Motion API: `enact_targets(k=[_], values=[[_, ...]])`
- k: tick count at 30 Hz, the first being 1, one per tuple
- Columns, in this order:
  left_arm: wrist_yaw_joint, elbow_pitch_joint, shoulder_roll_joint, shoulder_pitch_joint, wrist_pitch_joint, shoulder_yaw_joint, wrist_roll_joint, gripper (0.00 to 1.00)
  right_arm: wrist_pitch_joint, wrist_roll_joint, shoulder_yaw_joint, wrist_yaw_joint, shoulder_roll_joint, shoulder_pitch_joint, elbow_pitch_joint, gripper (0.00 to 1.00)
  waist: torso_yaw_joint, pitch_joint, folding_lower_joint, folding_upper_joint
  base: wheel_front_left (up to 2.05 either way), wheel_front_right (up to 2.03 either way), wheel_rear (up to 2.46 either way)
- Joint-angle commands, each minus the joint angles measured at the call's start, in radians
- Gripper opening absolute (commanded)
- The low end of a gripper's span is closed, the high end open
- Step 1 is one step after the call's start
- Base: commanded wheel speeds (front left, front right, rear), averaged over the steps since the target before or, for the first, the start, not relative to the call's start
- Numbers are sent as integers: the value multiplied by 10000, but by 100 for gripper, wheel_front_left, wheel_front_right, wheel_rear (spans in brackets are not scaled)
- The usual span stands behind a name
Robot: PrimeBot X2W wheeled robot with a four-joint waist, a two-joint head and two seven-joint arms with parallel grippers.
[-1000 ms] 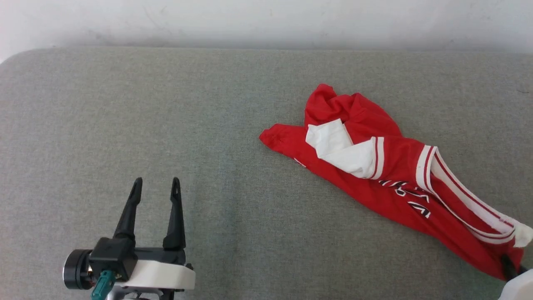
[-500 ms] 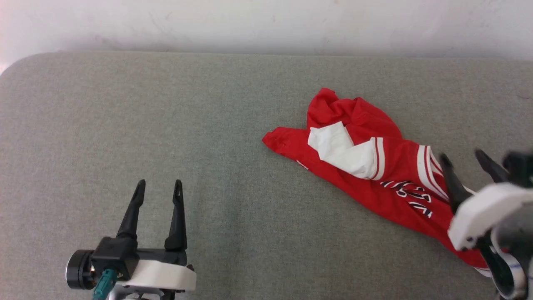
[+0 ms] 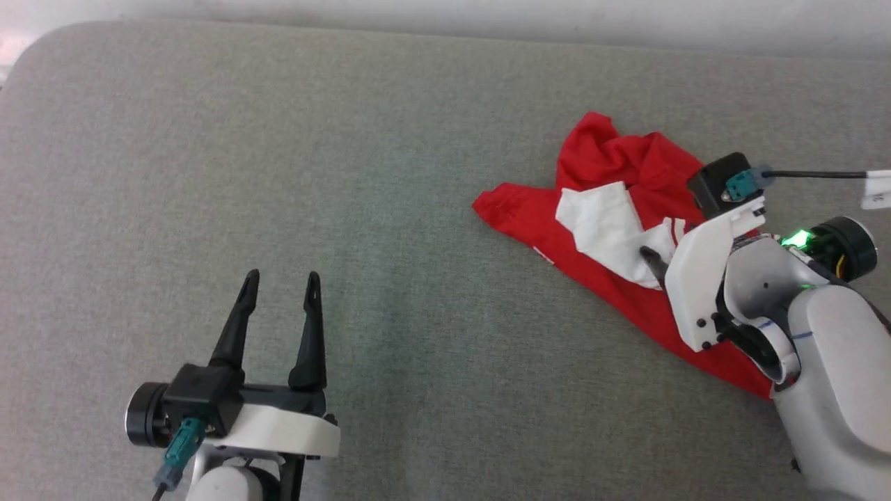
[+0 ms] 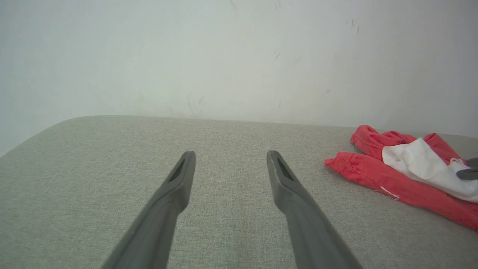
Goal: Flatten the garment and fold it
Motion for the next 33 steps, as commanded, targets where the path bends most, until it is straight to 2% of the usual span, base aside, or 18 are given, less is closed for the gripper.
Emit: enact_targets(k=[1,2,3,4,10,16,20,23,26,30,31,32,33], values=[[-89,74,-79,-177,-45,-4,87,100,47,40,120,-7,-108,-185,270,100,339,297,-2,0,0,0,0],[-112,120,-105,-222,-45,-5,99,100,80,93,232,-7,-145,-263,526,97,381,307,-2,0,0,0,0],[-125,156,-127,-252,-45,10,107,100,59,173,240,-7,-122,-323,713,45,405,300,-2,0,0,0,0],[-133,182,-146,-268,-45,34,114,100,-16,203,214,-7,-102,-379,830,0,421,281,-2,0,0,0,0],[-148,339,-170,-101,-45,228,229,100,-753,226,225,-7,-222,-590,733,0,301,-271,-2,0,0,0,0],[-118,343,-157,235,-45,366,345,100,-1654,440,562,-7,-29,-1008,-558,0,48,-1109,-2,0,0,0,0],[-56,319,-89,521,-45,500,380,100,-1949,846,1797,-7,521,-775,-1724,0,-88,-1549,-2,0,0,0,0],[-13,264,-49,723,-45,569,390,100,-1792,1494,3140,-7,911,127,-2144,0,-76,-1674,-2,0,0,0,0],[27,209,-82,816,-45,495,436,100,-1476,2141,4220,-7,1109,1411,-2068,0,68,-1642,-2,0,0,0,0],[0,213,-135,871,-45,382,399,100,-1529,2420,4557,-7,1167,2741,-1084,0,305,-1497,-2,0,0,0,0],[-25,239,-141,889,-45,346,385,100,-1522,2272,4592,-7,1096,2870,-740,29,354,-1470,-2,0,0,0,0],[-43,255,-156,896,-45,302,374,100,-1572,2064,4606,-7,1010,2915,-425,75,401,-1444,-2,0,0,0,0],[-60,275,-165,887,-45,273,359,100,-1712,1953,4459,-7,1013,2947,-133,100,443,-1424,-2,0,0,0,0]])
